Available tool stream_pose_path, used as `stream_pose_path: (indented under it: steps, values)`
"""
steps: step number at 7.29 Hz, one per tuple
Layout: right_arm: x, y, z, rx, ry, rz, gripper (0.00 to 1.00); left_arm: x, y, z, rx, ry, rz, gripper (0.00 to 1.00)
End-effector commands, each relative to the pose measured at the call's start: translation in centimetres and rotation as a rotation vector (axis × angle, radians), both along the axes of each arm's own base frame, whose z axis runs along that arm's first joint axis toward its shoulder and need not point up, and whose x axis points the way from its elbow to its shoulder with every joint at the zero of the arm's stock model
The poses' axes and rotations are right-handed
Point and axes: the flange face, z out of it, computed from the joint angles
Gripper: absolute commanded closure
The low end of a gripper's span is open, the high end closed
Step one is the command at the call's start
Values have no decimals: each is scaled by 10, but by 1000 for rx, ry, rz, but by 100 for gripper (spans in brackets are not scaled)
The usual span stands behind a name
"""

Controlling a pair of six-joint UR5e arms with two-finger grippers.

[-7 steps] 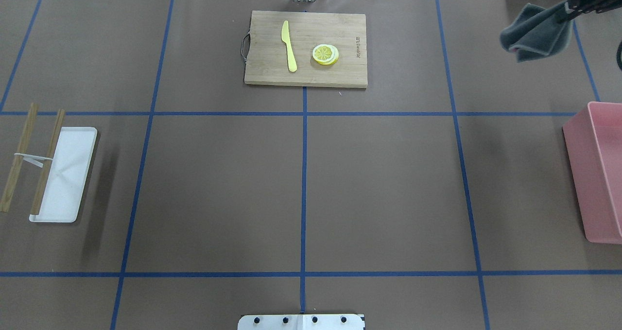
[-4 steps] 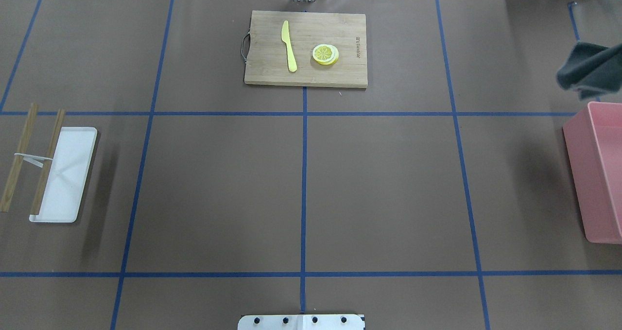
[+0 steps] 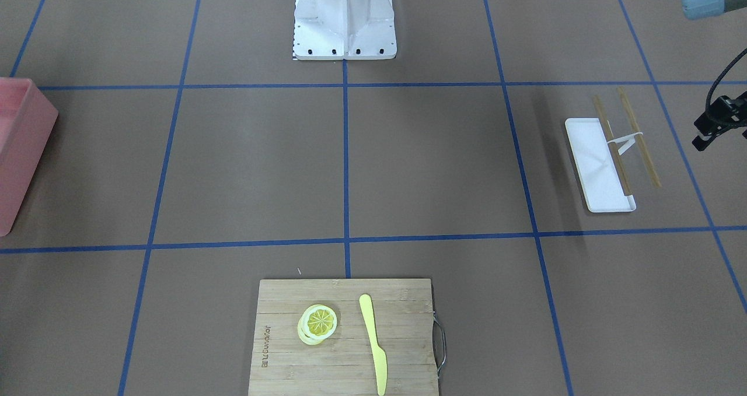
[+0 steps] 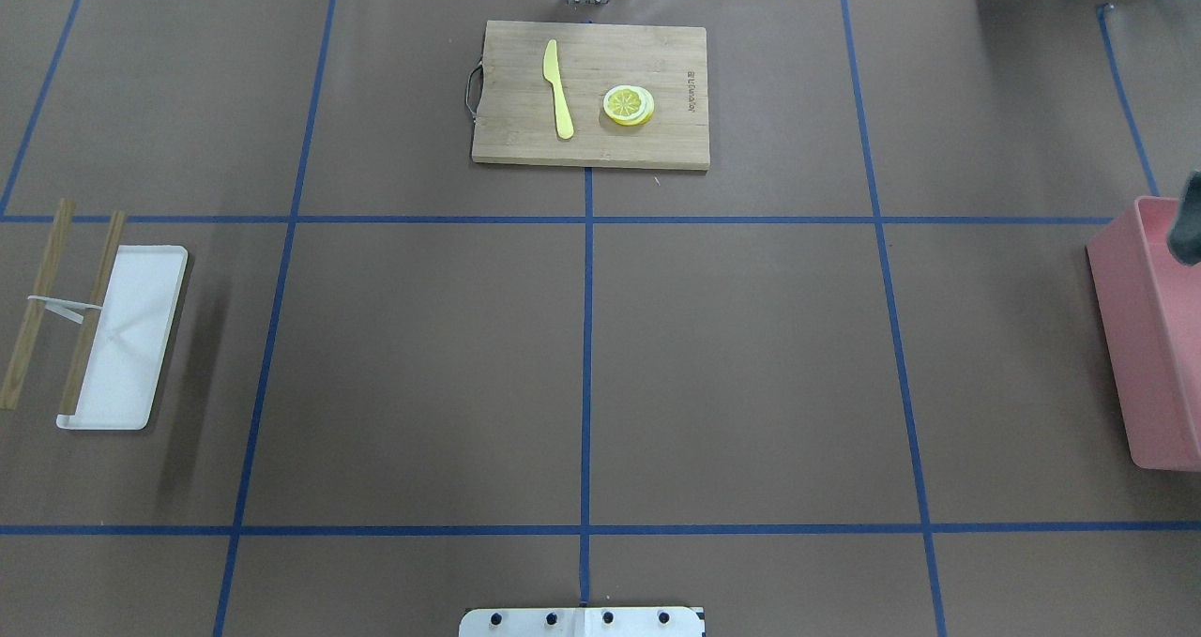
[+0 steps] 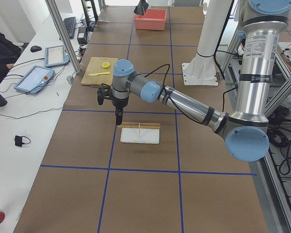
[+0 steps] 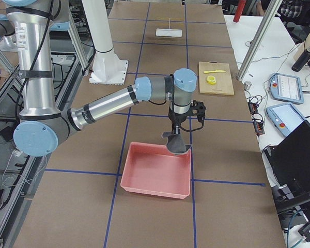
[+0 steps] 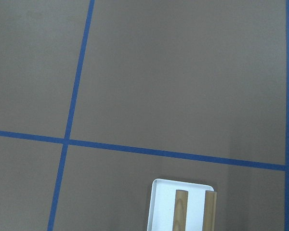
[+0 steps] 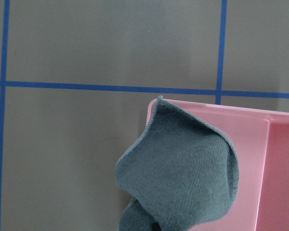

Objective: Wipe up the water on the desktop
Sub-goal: 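Lower the cloth into the pink bin and open the right gripper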

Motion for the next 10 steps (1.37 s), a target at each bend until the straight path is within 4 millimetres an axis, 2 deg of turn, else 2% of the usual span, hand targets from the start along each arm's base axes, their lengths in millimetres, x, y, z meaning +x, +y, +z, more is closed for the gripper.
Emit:
stream_pose_path:
  steps: [1, 2, 3, 4, 5, 6, 7, 8, 9, 10]
  values:
    - [1, 3, 15, -31, 21, 1, 49, 0, 0, 1, -3, 0, -1, 2]
    - [2, 11, 24, -42, 24, 2, 0, 0, 0, 1, -3, 0, -1, 2]
    - [3, 19, 46, -88, 27, 1, 0, 0, 0, 1, -4, 5, 2, 2]
    - [3, 19, 57, -115, 30, 4, 0, 0, 0, 2, -6, 3, 1, 2]
    - [3, 13, 54, -109, 32, 7, 0, 0, 0, 1, -4, 5, 3, 2]
    - [2, -2, 33, -60, 27, 4, 0, -1, 0, 1, -2, 3, 3, 2]
    - [5, -10, 23, -30, 52, 8, 0, -8, -1, 2, -2, 1, -6, 2]
    - [8, -16, 19, 5, 89, 11, 0, -19, -2, 5, -17, -11, -14, 2]
    - [12, -22, 35, 45, 140, 19, 0, -44, -1, 13, -18, -51, 32, 2]
    - [26, -27, 65, 22, 140, 48, 0, -72, 1, 24, -31, -87, 80, 2]
